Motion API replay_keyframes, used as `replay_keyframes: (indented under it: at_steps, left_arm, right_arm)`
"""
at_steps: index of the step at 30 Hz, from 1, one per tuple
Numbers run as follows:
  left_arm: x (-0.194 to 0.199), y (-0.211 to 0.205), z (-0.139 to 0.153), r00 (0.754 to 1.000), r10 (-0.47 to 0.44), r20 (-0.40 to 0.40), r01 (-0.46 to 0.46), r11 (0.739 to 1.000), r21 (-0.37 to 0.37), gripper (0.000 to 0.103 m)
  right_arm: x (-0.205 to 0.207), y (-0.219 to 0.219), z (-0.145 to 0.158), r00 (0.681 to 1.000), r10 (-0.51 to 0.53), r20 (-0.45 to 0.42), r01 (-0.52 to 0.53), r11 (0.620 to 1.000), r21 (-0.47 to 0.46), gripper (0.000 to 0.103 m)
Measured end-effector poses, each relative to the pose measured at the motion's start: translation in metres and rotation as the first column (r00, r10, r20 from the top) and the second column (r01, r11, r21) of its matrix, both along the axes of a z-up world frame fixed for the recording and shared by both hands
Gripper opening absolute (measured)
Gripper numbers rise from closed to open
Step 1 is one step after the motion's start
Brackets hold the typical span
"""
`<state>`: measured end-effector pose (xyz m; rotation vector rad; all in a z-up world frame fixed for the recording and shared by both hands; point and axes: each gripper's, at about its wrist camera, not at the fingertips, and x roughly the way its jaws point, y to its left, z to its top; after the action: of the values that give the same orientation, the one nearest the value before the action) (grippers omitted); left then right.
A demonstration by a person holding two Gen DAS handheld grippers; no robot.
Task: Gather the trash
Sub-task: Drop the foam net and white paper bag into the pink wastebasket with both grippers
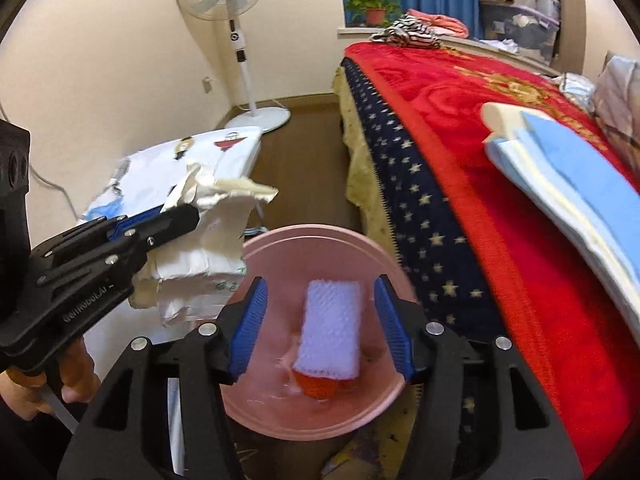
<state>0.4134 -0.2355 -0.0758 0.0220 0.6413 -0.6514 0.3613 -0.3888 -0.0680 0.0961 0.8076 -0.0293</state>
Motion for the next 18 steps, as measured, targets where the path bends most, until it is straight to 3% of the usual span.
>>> replay_keyframes:
  at_steps: [4, 6, 8, 9, 12, 18]
  left_arm:
    - [0.007, -0.012, -0.010, 0.999, -0.028, -0.041, 0.029, 0.999, 0.017, 0.011]
    - [0.009, -0.019, -0.011, 0.999, -0.044, -0.031, 0.045, 0.998, 0.043, 0.020]
    - [0.011, -0.025, -0.010, 0.999, -0.028, -0.031, 0.030, 0.996, 0.081, 0.082]
    - [0.011, -0.026, -0.009, 1.000, 0.005, -0.021, -0.003, 0.995, 0.102, 0.090]
    - [0.009, -0.019, -0.004, 0.997, 0.074, 0.017, -0.076, 0.991, 0.114, 0.094]
    - [0.004, 0.000, 0.003, 0.984, 0.177, 0.020, -0.178, 0.966, 0.188, 0.094]
  right_arm:
    - [-0.002, -0.009, 0.003, 1.000, -0.026, 0.005, 0.027, 0.999, -0.018, 0.056]
    - [-0.003, -0.013, 0.003, 0.999, -0.034, 0.006, 0.034, 0.999, -0.013, 0.056]
    - [-0.003, -0.014, 0.002, 0.999, -0.041, -0.001, 0.041, 0.999, -0.012, 0.056]
    - [-0.003, -0.015, 0.002, 0.999, -0.042, -0.004, 0.042, 0.999, -0.014, 0.056]
    - [-0.003, -0.016, 0.002, 0.999, -0.044, -0.005, 0.044, 0.999, -0.023, 0.057]
    - [-0.004, -0.012, 0.005, 0.999, -0.046, 0.009, 0.046, 0.999, -0.025, 0.070]
